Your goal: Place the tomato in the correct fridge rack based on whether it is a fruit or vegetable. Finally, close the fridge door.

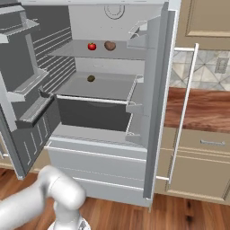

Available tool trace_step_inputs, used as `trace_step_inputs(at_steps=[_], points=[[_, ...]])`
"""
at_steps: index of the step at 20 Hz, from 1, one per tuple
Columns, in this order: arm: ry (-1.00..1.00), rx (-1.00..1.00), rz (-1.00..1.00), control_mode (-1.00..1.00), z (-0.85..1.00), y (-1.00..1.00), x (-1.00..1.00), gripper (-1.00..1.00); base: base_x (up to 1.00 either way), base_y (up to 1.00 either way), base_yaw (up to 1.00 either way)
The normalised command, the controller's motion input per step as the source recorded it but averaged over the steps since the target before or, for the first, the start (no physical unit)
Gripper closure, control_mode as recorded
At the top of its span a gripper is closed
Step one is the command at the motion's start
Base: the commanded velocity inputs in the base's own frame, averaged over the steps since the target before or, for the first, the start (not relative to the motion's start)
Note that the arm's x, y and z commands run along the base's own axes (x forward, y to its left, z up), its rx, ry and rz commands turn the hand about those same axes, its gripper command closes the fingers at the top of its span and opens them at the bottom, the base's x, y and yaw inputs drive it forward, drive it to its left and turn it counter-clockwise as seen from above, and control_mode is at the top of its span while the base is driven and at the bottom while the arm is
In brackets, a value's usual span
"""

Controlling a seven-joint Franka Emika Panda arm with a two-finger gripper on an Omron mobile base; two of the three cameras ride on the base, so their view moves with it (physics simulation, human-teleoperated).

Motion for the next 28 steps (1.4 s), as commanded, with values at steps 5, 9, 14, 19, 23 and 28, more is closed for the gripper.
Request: trace_step_inputs(at_steps=[5,9,14,19,23,28], points=[[0.00,0.00,-0.13,-1.00,-0.01,0.11,0.38,-1.00,0.00,0.00,0.00],[0.00,0.00,-0.05,-1.00,0.00,0.00,0.31,-1.00,0.00,0.00,0.00],[0.00,0.00,-0.05,-1.00,0.00,0.00,0.35,-1.00,0.00,0.00,0.00],[-0.03,0.03,0.00,-1.00,0.04,-0.41,0.07,-1.00,0.00,0.00,0.00],[-0.02,0.02,0.00,-1.00,0.04,-0.48,0.15,-1.00,0.00,0.00,0.00],[0.00,0.01,0.00,-1.00,0.06,-0.55,0.16,-1.00,0.00,0.00,0.00]])
